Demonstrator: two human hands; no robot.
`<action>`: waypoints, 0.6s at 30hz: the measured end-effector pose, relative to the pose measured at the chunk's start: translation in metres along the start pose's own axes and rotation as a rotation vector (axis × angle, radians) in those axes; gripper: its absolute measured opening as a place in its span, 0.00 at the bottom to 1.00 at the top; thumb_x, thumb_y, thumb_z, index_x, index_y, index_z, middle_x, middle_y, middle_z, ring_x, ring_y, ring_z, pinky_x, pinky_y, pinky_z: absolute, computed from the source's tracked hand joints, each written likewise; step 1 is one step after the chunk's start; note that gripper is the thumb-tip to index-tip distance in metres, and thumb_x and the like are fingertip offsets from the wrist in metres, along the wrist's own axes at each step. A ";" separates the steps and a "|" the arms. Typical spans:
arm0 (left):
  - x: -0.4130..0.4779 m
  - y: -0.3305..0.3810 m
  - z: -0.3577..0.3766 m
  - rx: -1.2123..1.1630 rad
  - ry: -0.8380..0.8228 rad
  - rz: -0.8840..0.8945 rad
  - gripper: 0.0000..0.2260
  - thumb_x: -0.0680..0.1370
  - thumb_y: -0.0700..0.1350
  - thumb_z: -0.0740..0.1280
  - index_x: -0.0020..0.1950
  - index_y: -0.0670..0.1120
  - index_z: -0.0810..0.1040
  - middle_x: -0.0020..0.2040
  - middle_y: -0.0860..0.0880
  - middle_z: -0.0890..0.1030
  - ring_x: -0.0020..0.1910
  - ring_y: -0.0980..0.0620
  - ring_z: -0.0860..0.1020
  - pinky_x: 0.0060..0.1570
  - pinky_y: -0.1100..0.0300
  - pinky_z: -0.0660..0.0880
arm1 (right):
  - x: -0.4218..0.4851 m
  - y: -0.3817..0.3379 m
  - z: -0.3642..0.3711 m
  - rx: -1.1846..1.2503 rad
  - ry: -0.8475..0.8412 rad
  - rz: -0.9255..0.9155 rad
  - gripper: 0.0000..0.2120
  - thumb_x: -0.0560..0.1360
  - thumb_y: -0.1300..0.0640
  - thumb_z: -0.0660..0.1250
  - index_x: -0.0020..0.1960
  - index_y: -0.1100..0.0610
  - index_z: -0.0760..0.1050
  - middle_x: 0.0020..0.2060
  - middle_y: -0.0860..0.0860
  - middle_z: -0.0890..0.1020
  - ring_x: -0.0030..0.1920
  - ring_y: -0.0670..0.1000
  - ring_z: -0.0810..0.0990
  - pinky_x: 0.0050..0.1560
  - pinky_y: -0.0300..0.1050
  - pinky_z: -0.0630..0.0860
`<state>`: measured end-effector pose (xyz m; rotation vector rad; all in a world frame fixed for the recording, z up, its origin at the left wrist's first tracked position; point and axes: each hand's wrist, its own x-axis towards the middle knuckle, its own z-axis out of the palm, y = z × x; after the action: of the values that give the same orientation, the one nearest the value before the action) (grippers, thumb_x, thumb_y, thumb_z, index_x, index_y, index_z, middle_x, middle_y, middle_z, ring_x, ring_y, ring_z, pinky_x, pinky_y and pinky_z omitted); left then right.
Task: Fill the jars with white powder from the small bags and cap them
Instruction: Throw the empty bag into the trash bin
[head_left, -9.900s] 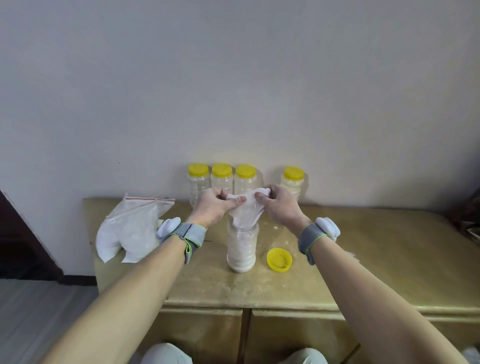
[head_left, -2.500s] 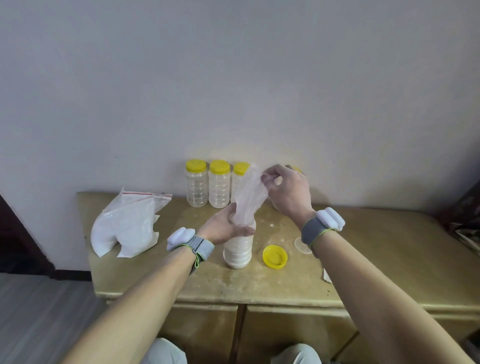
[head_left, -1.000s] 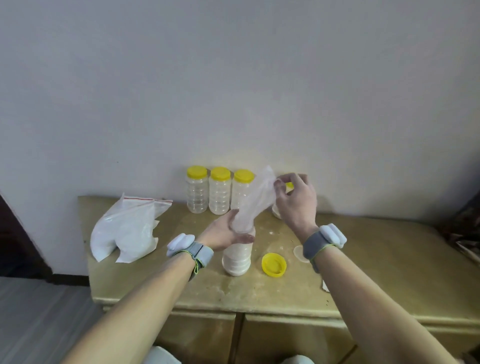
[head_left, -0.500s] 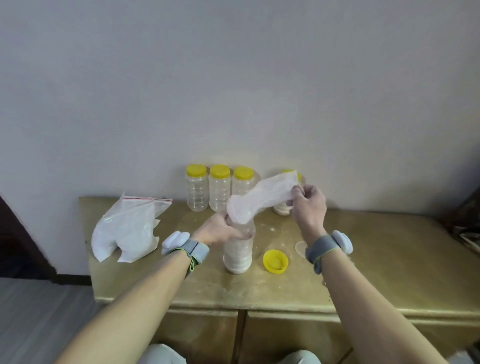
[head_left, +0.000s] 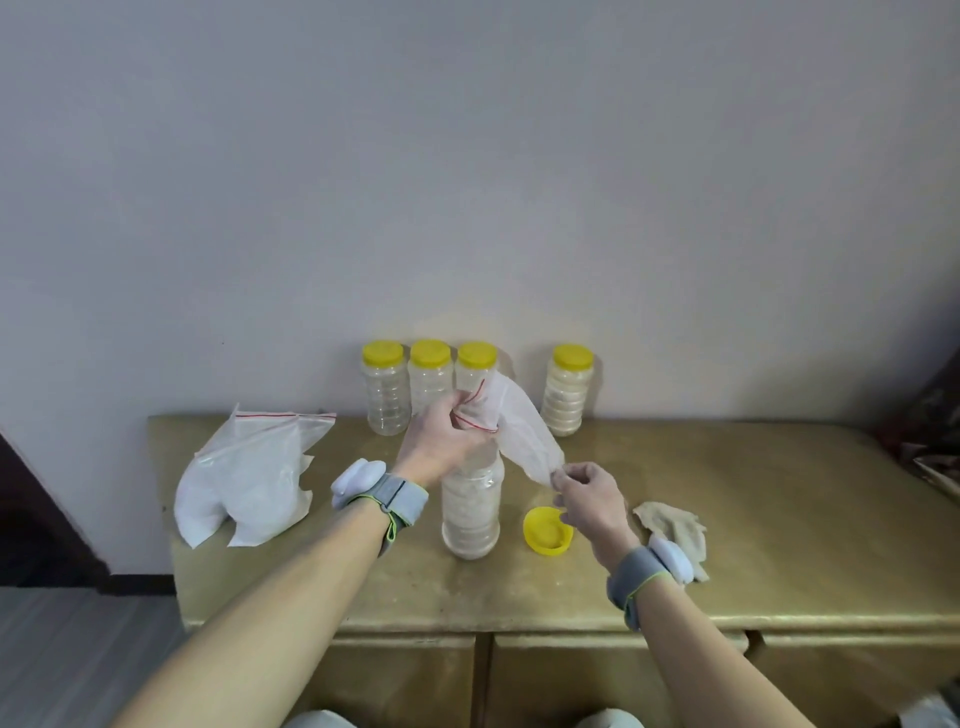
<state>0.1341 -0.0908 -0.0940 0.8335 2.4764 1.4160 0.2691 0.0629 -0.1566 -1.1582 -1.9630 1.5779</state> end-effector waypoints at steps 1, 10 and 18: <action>0.001 0.004 0.001 0.026 0.009 0.014 0.22 0.69 0.56 0.75 0.62 0.54 0.80 0.54 0.55 0.85 0.55 0.54 0.81 0.54 0.59 0.77 | 0.000 0.001 -0.003 -0.080 0.012 -0.036 0.12 0.76 0.51 0.69 0.57 0.54 0.75 0.53 0.50 0.80 0.52 0.52 0.80 0.57 0.52 0.78; 0.000 0.042 0.021 0.068 -0.069 0.099 0.16 0.72 0.48 0.75 0.59 0.52 0.82 0.52 0.53 0.85 0.54 0.54 0.81 0.51 0.63 0.72 | -0.016 -0.022 -0.035 -0.167 -0.100 -0.396 0.35 0.64 0.43 0.72 0.70 0.43 0.69 0.62 0.45 0.77 0.64 0.49 0.70 0.67 0.47 0.68; -0.017 0.052 0.074 -0.016 -0.308 0.065 0.22 0.54 0.59 0.75 0.45 0.56 0.77 0.46 0.54 0.84 0.51 0.51 0.82 0.55 0.54 0.77 | -0.031 0.004 -0.069 -0.179 0.134 -0.407 0.15 0.75 0.55 0.70 0.35 0.54 0.66 0.28 0.46 0.71 0.31 0.44 0.69 0.32 0.35 0.66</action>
<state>0.1979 -0.0248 -0.0924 1.0499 2.2225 1.2181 0.3386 0.0823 -0.1331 -0.8299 -2.1164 1.1100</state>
